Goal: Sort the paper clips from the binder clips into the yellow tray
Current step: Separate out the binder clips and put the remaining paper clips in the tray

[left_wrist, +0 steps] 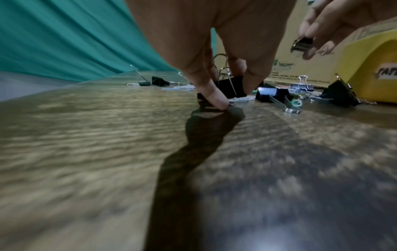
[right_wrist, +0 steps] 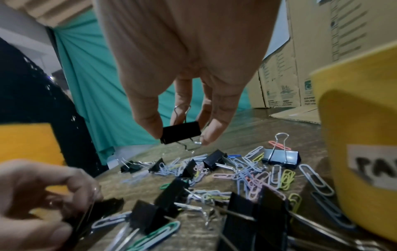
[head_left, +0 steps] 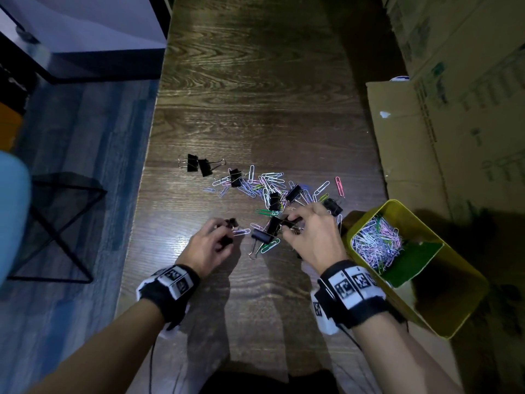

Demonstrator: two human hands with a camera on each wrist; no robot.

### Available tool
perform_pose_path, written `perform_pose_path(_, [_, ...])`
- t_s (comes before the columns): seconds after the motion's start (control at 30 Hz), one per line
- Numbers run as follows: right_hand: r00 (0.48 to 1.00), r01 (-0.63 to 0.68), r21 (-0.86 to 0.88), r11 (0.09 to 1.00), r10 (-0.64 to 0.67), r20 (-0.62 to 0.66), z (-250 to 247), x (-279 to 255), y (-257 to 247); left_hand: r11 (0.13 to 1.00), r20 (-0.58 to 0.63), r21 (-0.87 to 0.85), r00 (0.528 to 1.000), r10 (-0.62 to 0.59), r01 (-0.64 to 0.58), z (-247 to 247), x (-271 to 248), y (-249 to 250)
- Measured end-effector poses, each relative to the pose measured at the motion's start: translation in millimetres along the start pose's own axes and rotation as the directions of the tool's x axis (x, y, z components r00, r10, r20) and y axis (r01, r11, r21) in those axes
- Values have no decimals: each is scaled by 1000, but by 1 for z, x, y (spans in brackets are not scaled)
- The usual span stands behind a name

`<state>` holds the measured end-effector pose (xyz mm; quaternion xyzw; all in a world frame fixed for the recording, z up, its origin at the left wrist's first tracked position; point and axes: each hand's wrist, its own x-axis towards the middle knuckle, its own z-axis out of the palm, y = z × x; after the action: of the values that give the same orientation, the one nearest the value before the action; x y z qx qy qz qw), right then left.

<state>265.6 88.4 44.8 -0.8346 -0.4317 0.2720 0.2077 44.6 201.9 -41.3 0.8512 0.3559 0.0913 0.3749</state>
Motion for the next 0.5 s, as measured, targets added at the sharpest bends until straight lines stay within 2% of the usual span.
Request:
perform_pose_path(0.1, [999,13,-19,1000,-12,50,7,-26,-4,995,0,93,1000,-24,24,-7,-19,-6])
perform_pose_path(0.2, [990,37,-159,987,-15,139,28,-52,1,964,16,262,999,-49,44,-10,-26,-3])
perform_pose_path(0.3, [981,76,-340,937,-9,195,50,-68,14,941,-81,331,996,-38,63,-13,-17,13])
perform_pose_path(0.37, [971,99,-392,915,-2,240,58,-73,19,942,-114,335,993,18,22,-10,-7,28])
perform_pose_path(0.43, [969,121,-397,910,-20,248,57,-71,19,945,-57,324,996,68,-46,-2,3,40])
perform_pose_path(0.5, [978,118,-372,921,-43,202,53,-60,14,919,76,385,995,57,-82,9,12,48])
